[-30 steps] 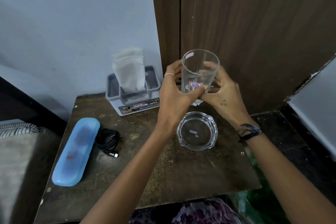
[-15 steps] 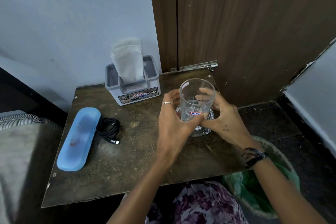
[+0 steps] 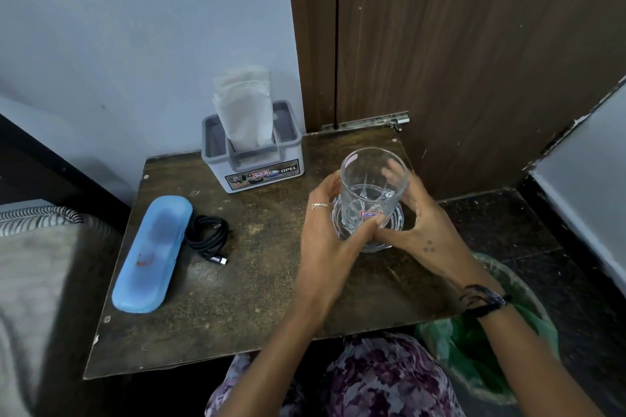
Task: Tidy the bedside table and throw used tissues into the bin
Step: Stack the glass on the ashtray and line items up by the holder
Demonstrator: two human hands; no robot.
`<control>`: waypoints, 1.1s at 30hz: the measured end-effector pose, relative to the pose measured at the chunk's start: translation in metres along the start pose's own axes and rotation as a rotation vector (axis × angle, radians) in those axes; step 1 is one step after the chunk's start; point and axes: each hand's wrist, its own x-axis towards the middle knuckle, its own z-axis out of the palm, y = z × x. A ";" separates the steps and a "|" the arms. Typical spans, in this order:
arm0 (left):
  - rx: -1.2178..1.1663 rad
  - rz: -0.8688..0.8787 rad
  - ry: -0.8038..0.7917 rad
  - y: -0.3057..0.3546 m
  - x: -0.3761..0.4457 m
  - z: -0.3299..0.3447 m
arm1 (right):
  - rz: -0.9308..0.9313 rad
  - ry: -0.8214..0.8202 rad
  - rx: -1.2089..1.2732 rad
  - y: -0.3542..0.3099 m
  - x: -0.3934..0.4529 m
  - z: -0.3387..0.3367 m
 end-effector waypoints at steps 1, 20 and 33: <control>0.002 -0.004 0.012 -0.006 -0.004 -0.001 | 0.031 0.007 -0.001 0.006 -0.002 0.000; 0.189 0.032 0.041 -0.050 0.037 0.004 | -0.033 0.162 -0.006 0.041 0.032 0.003; 0.175 0.021 0.082 -0.052 0.096 0.015 | -0.008 0.143 -0.060 0.049 0.100 -0.006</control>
